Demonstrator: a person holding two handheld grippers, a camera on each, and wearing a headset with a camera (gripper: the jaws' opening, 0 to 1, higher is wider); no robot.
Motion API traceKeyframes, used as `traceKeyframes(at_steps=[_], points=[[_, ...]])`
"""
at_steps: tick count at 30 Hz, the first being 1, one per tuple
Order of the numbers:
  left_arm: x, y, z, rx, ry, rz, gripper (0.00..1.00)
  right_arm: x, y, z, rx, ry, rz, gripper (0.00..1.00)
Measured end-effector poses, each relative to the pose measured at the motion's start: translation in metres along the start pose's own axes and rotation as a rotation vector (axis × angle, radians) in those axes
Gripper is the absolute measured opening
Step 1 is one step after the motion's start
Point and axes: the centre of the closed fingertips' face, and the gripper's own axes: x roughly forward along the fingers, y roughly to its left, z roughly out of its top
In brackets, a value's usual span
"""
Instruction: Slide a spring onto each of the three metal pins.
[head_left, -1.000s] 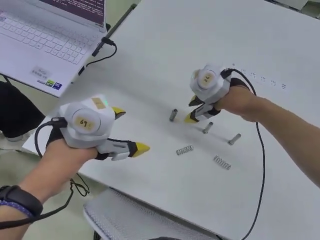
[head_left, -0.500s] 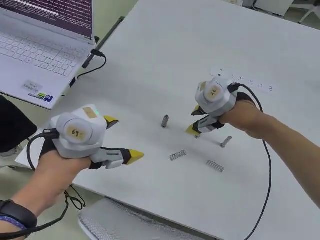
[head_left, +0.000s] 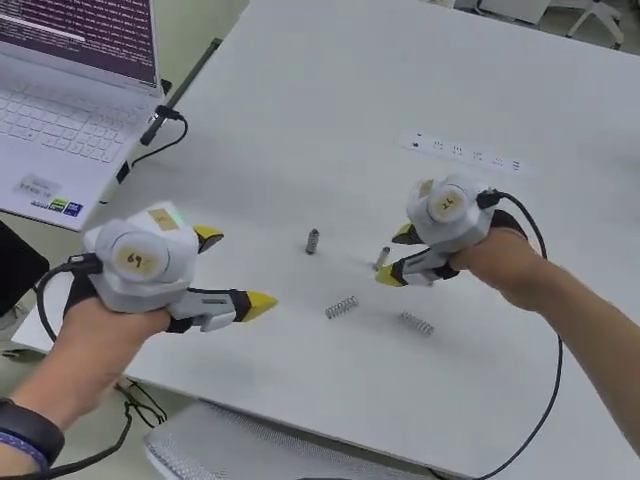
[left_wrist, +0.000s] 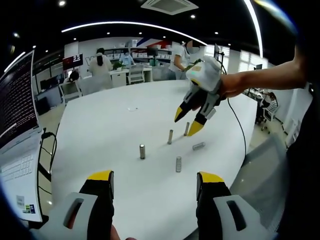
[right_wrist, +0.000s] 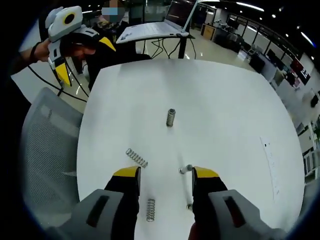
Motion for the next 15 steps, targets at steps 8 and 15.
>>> traceKeyframes(at_steps=[8,15], points=[[0.002,0.001,0.009,0.009,-0.006,0.000,0.63,-0.017,-0.010,-0.005,0.090,-0.084,-0.050,0.42],[0.006,-0.001,0.016,0.012,-0.011,-0.005,0.63,-0.044,-0.007,-0.013,0.162,-0.149,-0.115,0.45]])
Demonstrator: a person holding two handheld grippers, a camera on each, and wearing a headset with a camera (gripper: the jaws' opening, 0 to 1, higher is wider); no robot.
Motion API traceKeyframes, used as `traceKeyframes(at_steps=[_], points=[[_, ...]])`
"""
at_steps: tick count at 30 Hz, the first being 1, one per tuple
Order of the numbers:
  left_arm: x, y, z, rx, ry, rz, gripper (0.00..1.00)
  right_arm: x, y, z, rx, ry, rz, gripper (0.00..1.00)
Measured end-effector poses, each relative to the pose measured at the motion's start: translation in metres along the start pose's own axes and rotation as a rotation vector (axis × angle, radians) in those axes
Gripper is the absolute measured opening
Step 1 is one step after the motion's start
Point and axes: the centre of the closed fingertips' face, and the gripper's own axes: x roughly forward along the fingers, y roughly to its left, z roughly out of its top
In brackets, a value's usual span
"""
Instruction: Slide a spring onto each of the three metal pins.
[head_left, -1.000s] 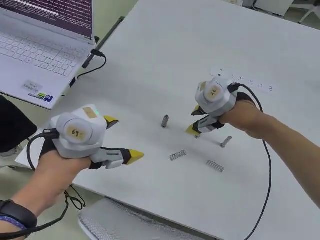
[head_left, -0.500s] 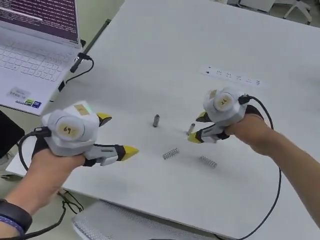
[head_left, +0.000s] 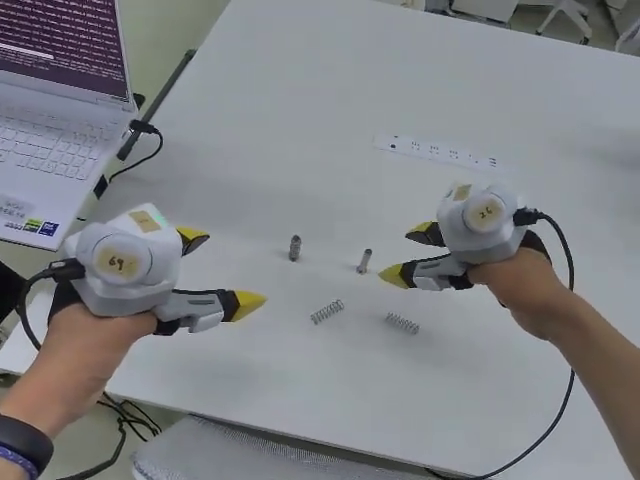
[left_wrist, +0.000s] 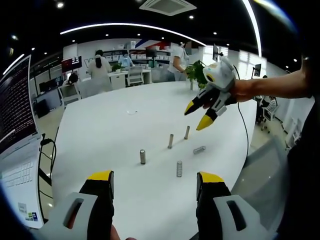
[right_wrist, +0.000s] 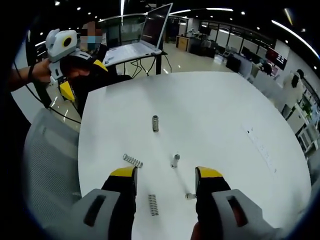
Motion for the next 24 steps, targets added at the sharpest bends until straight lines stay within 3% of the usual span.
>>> traceKeyframes(at_steps=[14,20,24], points=[[0.011,-0.008,0.010,0.014,0.003,-0.020,0.63,-0.044,-0.018,-0.021,0.142,-0.120,-0.105,0.50],[0.016,-0.011,0.014,0.031,0.008,-0.027,0.63,-0.062,-0.018,-0.033,0.200,-0.168,-0.128,0.53],[0.018,-0.012,0.016,0.035,0.009,-0.029,0.63,-0.071,-0.017,-0.047,0.223,-0.171,-0.142,0.55]])
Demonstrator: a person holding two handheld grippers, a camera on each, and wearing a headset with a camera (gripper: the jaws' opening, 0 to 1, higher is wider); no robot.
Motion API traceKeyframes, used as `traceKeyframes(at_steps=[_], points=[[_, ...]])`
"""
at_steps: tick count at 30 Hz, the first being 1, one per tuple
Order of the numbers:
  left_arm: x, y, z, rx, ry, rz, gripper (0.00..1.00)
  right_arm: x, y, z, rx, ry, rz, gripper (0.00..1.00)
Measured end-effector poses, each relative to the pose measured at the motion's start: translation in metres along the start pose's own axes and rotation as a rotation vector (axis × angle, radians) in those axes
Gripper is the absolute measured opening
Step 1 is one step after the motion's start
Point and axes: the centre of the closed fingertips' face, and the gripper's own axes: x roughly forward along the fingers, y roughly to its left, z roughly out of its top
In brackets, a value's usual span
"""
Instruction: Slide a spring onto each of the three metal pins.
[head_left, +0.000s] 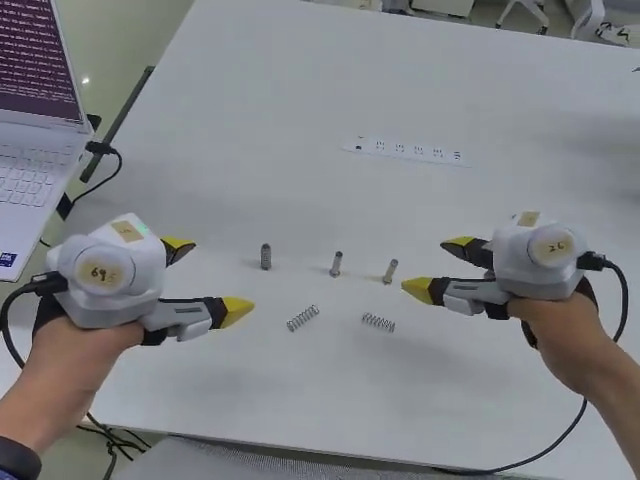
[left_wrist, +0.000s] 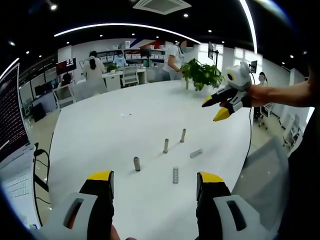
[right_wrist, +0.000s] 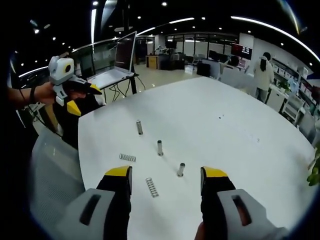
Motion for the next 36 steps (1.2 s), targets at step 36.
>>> traceKeyframes(at_steps=[36], points=[[0.017,-0.007,-0.005,-0.003,0.016,-0.022,0.63,-0.061,0.021,-0.040,0.122,-0.056,-0.056,0.70]])
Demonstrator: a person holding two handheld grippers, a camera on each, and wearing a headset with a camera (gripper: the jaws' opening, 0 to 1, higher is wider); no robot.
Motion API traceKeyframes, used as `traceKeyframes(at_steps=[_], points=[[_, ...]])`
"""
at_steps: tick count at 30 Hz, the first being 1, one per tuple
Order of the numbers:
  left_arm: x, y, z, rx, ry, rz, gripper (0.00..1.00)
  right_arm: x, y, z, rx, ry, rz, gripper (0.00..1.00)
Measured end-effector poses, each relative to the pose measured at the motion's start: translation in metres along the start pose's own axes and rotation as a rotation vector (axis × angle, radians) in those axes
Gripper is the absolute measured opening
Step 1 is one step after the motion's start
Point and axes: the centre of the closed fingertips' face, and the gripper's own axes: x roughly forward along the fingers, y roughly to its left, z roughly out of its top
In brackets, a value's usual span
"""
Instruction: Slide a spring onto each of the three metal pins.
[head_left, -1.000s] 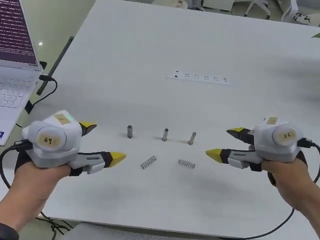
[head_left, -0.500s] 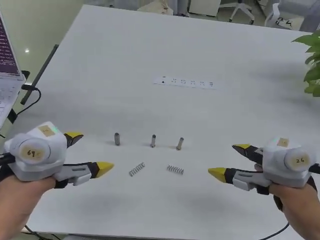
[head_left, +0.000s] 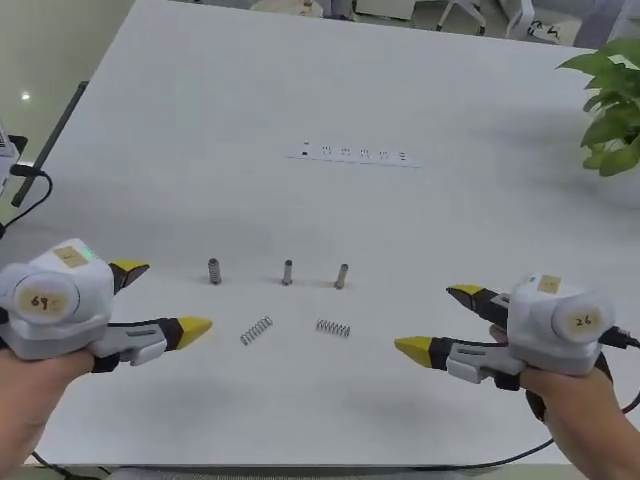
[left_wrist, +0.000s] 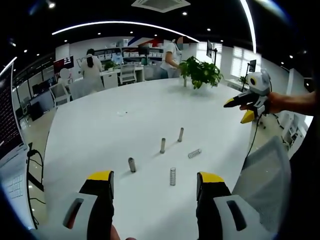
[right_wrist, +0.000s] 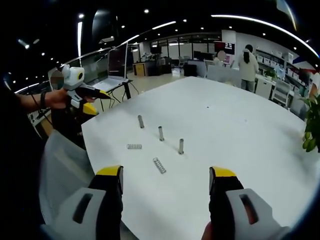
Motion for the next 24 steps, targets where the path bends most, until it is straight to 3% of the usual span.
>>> traceKeyframes(at_steps=[7,24], points=[[0.015,-0.004,-0.004,0.002,0.012,-0.023,0.63,-0.001,0.006,-0.004,0.004,0.009,0.005,0.70],[0.056,-0.027,-0.027,0.010,0.081,-0.113,0.59,-0.009,0.013,-0.009,0.023,0.010,0.001,0.70]])
